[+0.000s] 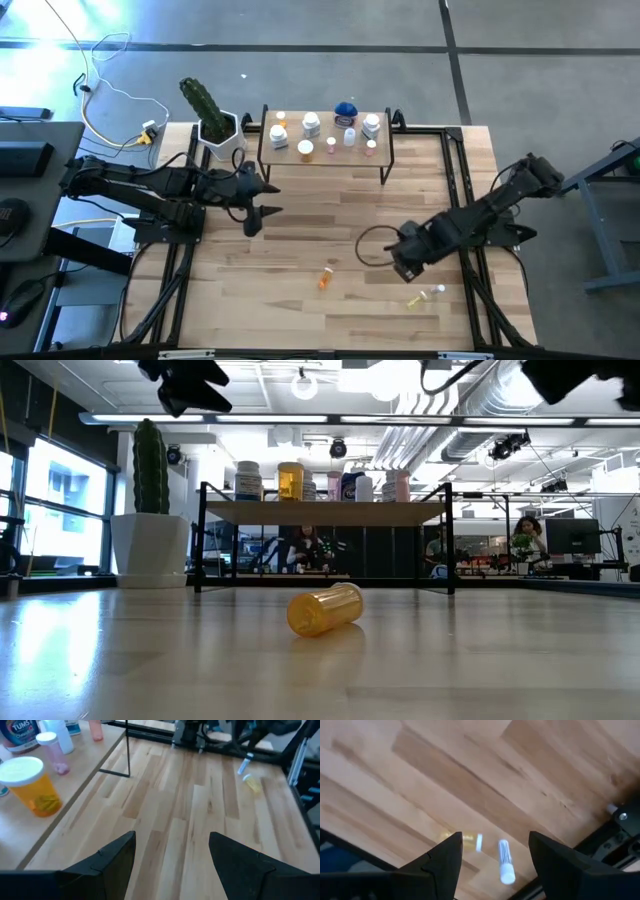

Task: Pick and place medicine bottles onto shelf by color
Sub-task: Put the white pill bottle on the shelf

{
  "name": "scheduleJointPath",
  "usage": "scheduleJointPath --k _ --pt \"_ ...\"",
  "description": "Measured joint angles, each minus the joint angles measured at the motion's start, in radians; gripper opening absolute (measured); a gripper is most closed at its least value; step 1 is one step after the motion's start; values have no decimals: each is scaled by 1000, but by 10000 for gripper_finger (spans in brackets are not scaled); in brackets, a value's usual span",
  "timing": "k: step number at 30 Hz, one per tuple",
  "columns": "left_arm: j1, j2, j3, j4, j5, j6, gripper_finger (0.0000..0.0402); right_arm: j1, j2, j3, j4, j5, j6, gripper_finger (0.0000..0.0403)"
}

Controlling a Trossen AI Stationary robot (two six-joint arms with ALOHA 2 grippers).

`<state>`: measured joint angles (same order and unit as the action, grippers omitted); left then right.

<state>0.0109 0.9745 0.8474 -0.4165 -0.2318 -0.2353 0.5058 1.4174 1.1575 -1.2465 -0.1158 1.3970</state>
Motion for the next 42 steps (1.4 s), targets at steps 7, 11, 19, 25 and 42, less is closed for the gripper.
scheduleJointPath --k 7,11,19,25,42 --pt "0 24 0 41 -19 -68 241 126 0 -35 -6 0 32 218" --pt "0 51 0 61 -19 -102 241 193 0 -77 -6 10 71 218" --pt "0 106 0 77 -19 -130 241 300 -11 -180 112 -35 140 218" --pt "0 147 0 86 -19 -155 241 371 -11 -193 153 -42 191 218" --pt "0 194 0 163 -18 -184 241 440 -9 -193 161 106 271 218"
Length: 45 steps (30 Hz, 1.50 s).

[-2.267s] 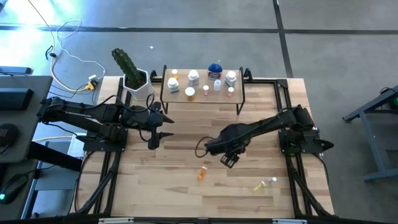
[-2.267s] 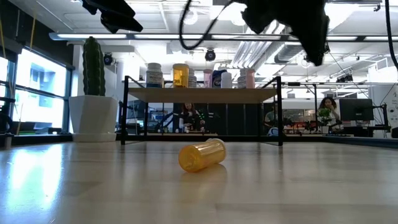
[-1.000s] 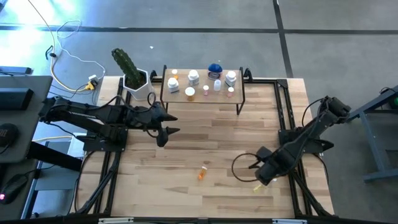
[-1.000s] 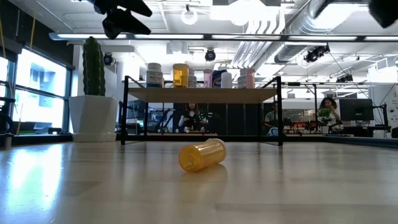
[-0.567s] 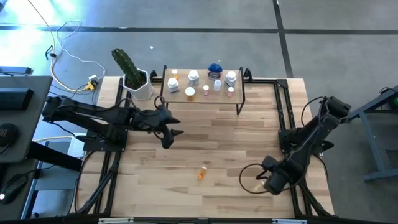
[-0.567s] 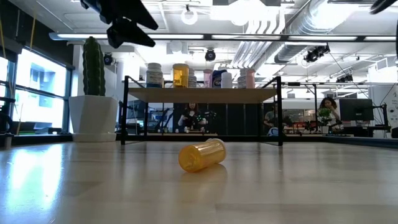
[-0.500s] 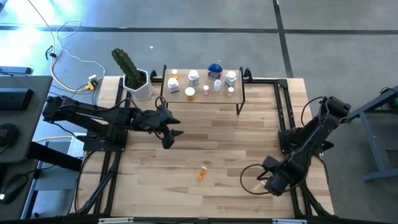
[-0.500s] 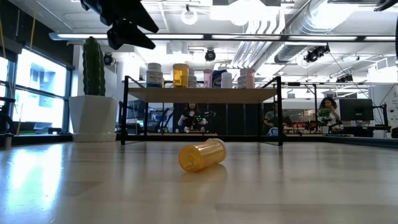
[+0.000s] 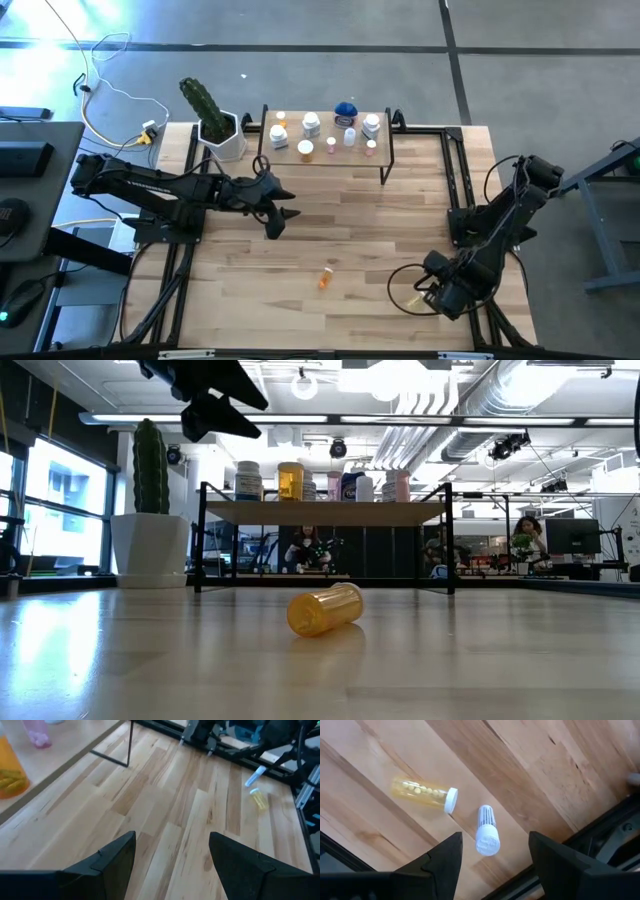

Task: Pick and place medicine bottles onto shelf by color
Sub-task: Put the white pill bottle on the shelf

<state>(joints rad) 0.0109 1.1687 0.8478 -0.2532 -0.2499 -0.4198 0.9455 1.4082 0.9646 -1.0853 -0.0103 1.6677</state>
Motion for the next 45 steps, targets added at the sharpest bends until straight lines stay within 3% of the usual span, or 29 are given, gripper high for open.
scheduleJointPath --k 8,20,38,45 --pt "0 -1 0 13 3 0 241 1 14 1 16 18 28 218" --pt "0 -1 0 12 3 3 241 8 77 1 61 -46 77 211" --pt "0 -1 0 11 0 43 241 3 77 1 62 -73 152 71" --pt "0 -1 0 11 3 83 241 2 77 3 67 -73 197 55"
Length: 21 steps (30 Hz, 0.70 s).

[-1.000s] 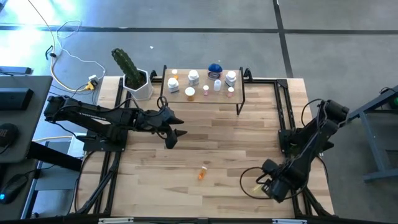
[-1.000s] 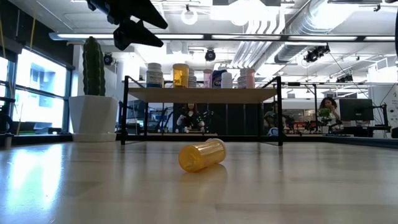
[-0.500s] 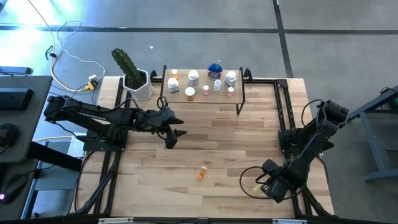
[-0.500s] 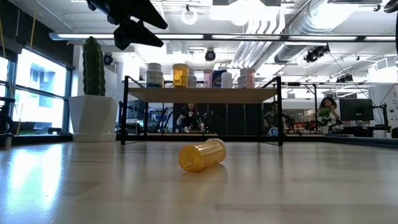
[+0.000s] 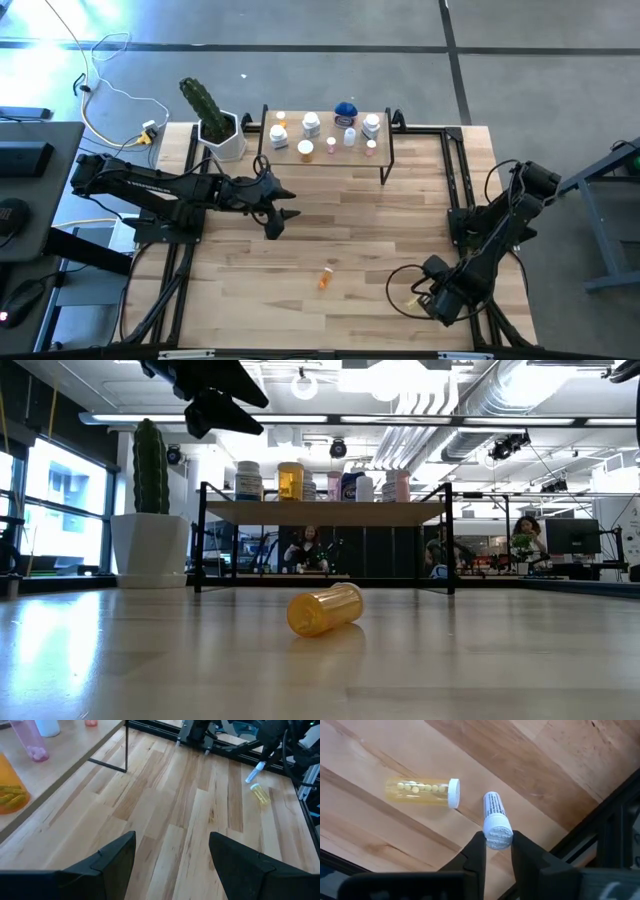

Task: Pick and place medicine bottles onto shelf by color
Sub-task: Put the white pill bottle on the shelf

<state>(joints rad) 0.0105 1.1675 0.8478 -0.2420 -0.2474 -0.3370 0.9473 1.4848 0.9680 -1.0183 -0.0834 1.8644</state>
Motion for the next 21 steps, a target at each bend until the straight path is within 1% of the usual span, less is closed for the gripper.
scheduleJointPath --k 4,10,13,17,21 --pt "0 0 0 0 0 1 241 -13 -2 0 34 -1 21 58" --pt "2 0 0 0 1 29 241 -69 -3 2 98 -3 22 58" --pt "2 0 0 0 1 75 241 -106 -3 35 65 5 20 58" --pt "2 0 0 0 1 106 241 -157 -4 93 -29 29 4 58" --pt "2 0 0 0 1 136 241 -214 -4 138 -67 30 -26 58"
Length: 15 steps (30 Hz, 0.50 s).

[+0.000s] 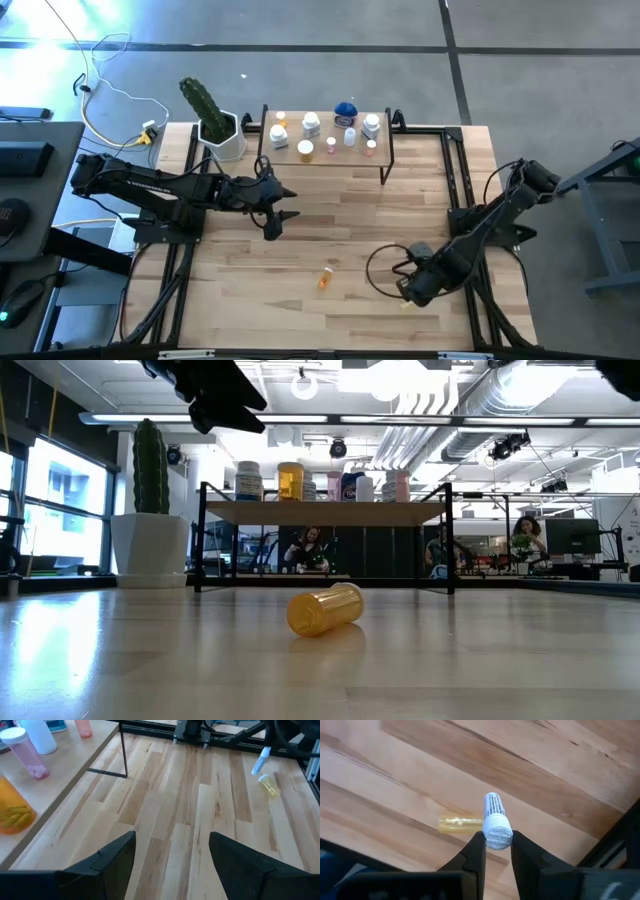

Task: Pick and place medicine bottles onto shelf by color
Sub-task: Put the white pill bottle on the shelf

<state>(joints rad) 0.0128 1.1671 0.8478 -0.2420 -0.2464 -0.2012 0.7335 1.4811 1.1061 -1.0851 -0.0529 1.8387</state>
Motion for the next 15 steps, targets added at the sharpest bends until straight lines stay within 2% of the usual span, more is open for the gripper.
scheduleJointPath --k 7,15 --pt "0 0 0 0 0 32 241 -129 0 55 -4 3 -80 58" --pt "2 0 0 0 -1 122 241 -276 0 153 -16 124 -204 58"
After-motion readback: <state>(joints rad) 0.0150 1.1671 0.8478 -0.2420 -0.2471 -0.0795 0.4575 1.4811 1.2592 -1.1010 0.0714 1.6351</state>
